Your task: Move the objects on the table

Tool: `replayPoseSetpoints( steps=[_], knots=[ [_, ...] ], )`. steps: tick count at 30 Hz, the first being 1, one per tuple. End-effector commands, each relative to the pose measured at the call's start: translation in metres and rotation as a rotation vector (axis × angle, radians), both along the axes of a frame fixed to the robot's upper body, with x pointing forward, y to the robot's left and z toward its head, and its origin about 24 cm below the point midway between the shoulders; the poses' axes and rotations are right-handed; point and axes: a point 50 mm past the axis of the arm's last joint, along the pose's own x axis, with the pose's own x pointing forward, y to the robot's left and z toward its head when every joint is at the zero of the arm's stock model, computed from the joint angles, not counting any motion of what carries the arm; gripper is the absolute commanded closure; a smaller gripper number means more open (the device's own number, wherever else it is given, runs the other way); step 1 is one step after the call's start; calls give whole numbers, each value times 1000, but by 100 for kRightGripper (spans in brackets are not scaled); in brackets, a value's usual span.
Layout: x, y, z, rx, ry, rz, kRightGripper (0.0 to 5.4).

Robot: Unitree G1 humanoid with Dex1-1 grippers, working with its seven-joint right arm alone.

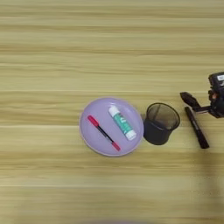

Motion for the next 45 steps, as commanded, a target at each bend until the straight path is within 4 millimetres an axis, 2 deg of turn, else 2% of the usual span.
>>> replayPoseSetpoints(
  steps=[1,17,30,39,45],
  knots=[
    [7,8,28,-32,-106,47,2],
    [-5,29,10,-35,-39,135,2],
    [-3,33,-1,-30,-1,145,2],
    [3,30,-9,-13,27,122,2],
    [6,28,-13,-7,40,110,66]
  ],
)
